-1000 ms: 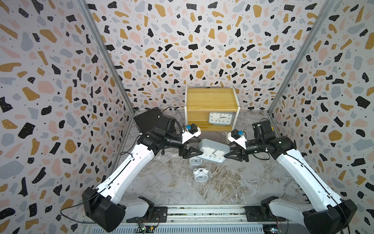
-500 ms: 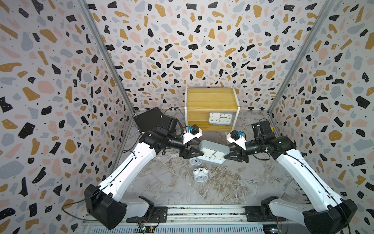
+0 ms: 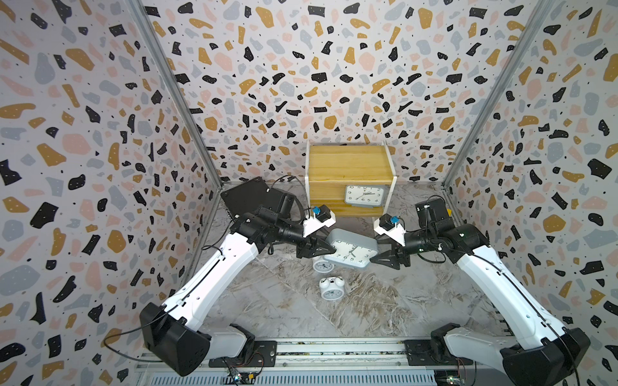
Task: Place the alarm clocks on the shelf by style
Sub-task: Pick up the alarm from the center of the board.
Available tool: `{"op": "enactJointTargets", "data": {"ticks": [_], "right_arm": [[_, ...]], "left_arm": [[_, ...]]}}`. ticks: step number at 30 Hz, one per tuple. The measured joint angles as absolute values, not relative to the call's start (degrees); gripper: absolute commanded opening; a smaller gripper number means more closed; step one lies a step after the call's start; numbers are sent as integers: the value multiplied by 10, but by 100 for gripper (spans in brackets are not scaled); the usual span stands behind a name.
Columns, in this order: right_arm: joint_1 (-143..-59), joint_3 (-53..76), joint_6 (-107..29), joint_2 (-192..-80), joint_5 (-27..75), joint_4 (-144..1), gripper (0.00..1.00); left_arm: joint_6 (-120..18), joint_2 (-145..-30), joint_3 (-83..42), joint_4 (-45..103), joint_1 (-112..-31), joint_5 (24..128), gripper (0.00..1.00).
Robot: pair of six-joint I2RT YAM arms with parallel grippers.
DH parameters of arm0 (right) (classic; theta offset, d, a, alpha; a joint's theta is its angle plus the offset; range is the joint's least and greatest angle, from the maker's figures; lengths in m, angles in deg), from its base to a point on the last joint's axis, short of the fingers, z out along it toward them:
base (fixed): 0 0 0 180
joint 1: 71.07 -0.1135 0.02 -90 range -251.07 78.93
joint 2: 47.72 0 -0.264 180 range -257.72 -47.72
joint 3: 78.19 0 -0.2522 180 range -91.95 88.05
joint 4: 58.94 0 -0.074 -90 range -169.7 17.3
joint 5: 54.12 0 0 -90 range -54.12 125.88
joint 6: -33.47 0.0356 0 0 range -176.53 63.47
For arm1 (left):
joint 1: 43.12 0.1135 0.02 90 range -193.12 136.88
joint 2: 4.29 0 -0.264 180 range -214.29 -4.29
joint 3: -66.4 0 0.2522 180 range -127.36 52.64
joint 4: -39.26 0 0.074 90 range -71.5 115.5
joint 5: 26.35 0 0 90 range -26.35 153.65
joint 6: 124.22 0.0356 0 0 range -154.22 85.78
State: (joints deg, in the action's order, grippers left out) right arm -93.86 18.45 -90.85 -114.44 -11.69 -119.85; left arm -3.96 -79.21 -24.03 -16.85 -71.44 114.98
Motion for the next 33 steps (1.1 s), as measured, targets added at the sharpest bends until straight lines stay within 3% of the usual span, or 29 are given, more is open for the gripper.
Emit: {"op": "enactJointTargets", "data": {"ticks": [7,20,33], "right_arm": [[-929,213,-847,-1107,-40,-1108,77],[-896,270,-738,-1086,204,-981,78],[-852,270,-629,-1139,253,-868,78]], "left_arm": [[-73,-740,-244,-180,-705,1040,24],[-80,-699,-296,-311,-664,762,24],[-135,-704,-319,-305,-564,694,25]]}}
